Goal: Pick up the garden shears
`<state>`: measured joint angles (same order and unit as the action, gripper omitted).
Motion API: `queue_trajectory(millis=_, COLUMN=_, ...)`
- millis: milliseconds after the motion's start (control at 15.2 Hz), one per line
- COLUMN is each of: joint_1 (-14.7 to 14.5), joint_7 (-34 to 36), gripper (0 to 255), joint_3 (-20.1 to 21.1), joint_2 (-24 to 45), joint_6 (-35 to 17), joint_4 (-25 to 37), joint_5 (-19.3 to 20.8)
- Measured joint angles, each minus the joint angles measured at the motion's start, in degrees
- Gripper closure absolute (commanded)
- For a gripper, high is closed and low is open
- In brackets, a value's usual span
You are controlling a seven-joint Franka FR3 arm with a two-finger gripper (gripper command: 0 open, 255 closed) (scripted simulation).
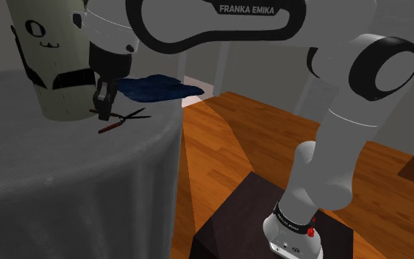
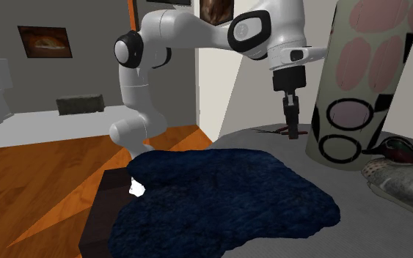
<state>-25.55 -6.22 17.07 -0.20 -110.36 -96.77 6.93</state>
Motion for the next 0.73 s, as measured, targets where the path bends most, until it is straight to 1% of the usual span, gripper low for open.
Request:
queue_trajectory(millis=330, joint_1=0.03, joint_7=-0.07, gripper=255, joint_3=-0.02, joint_2=0.15, joint_6=0.4, joint_4=0.43, joint_5=0.01)
queue_trajectory(millis=726, joint_1=-0.08, joint_7=-0.38, gripper=255, joint_3=0.08, joint_2=1.11, joint_6=5.0, joint_4=5.83, joint_5=0.19)
